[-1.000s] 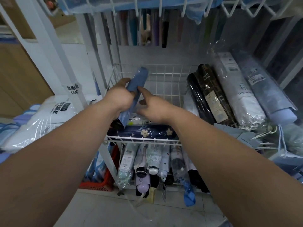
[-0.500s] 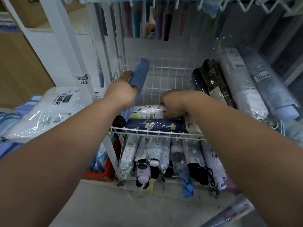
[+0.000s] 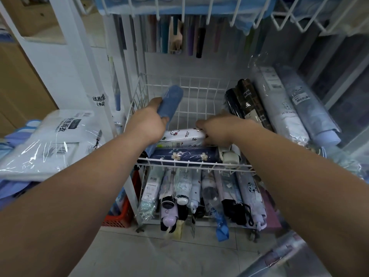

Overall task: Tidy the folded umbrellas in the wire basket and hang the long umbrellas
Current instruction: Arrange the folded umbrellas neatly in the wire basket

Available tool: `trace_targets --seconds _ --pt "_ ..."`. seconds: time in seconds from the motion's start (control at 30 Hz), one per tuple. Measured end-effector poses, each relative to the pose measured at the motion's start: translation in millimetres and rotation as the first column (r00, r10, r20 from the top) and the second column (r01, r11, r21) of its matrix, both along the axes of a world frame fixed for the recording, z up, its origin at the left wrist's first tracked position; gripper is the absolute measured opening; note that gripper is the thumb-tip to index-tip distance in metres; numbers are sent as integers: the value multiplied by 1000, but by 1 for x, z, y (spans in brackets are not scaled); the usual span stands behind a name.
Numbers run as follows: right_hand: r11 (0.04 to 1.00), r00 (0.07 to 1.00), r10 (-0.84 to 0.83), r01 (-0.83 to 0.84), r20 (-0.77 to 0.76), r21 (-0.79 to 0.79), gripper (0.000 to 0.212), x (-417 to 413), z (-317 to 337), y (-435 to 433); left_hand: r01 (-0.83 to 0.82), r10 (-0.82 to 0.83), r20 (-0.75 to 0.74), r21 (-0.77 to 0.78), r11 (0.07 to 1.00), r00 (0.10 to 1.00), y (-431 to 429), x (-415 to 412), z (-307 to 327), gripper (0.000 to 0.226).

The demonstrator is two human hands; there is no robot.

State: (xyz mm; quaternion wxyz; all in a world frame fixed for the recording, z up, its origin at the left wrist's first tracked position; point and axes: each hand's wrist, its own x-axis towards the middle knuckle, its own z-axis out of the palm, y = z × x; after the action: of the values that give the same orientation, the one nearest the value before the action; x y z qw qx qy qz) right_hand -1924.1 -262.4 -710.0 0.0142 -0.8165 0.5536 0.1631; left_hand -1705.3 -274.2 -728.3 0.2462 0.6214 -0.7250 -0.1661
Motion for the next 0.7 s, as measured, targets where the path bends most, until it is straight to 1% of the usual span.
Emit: trace_targets --seconds 0.1,0.17,0.23,0.3,0.33,0.4,0.47,0.53,0.57,0.6,0.67,0.7 --pt "997 998 23 -19 54 -73 49 -5 0 0 7 -7 6 -27 1000 1000 0 1 0 58" --pt "987 995 30 -15 95 -157 56 -7 0 0 15 -13 32 -37 999 999 2 2 0 58" --pt "971 976 29 24 216 -238 62 -10 2 -1 26 -23 62 -49 998 998 4 1 0 59" --pt "957 909 24 99 417 -271 67 -11 7 0 24 -19 67 -66 998 998 6 1 1 59" --pt "952 858 24 137 514 -273 70 -9 12 1 16 -12 55 -73 997 998 6 2 1 59" --pt "954 739 -12 209 673 -213 75 -5 23 3 -14 15 12 -81 997 1000 5 4 4 57" --pt "964 607 -79 248 791 -94 72 -4 31 7 -45 42 -31 -92 995 999 5 5 6 57" --pt "962 465 -121 272 877 -11 67 -7 34 11 -63 57 -68 -88 994 996 6 5 8 57" --pt "954 378 -126 299 917 8 68 -8 36 13 -59 53 -75 -78 995 996 7 3 10 57" --pt "938 269 -117 347 956 17 70 -11 36 14 -46 41 -73 -70 996 996 6 1 10 58" --pt "876 32 -41 482 999 20 72 -16 40 16 -32 28 -64 -51 998 998 3 -6 7 59" --pt "834 -57 14 551 998 20 74 -18 43 17 -43 40 -74 -33 999 996 1 -9 4 59"
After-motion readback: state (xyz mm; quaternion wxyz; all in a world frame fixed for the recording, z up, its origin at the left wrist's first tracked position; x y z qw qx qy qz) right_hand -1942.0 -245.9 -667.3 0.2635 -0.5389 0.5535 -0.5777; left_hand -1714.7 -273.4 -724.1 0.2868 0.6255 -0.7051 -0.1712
